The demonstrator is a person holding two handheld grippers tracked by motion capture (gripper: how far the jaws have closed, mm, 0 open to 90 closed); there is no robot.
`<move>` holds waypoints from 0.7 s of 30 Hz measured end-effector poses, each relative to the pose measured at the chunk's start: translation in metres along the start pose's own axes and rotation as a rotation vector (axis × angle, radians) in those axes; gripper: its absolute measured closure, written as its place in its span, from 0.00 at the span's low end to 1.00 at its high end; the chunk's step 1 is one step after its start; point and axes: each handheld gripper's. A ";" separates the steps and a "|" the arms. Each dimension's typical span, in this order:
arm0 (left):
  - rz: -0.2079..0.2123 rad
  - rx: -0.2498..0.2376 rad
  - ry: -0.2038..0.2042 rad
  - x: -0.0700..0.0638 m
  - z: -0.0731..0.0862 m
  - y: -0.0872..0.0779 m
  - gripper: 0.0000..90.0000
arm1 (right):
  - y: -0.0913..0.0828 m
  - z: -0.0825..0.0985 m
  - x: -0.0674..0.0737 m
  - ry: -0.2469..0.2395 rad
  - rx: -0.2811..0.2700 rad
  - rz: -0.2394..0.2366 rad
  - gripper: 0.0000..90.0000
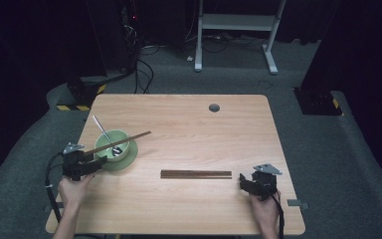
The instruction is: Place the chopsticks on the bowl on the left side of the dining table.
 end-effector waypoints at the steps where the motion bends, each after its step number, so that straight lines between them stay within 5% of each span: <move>1: 0.001 0.014 0.007 0.001 -0.001 0.000 0.43 | 0.000 0.000 0.000 0.000 0.000 0.000 0.26; 6: -0.003 -0.013 -0.025 0.003 -0.005 0.002 0.41 | 0.000 0.000 0.000 0.000 0.000 0.000 0.26; 21: -0.025 -0.011 -0.015 0.005 -0.015 0.011 0.42 | 0.000 0.000 0.000 0.000 0.000 0.000 0.26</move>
Point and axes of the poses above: each handheld gripper's, and its own axes: y roughly forward along the jaws, z roughly out of its underside, x roughly to its left, and after that the axes turned 8 degrees about z, right-handed
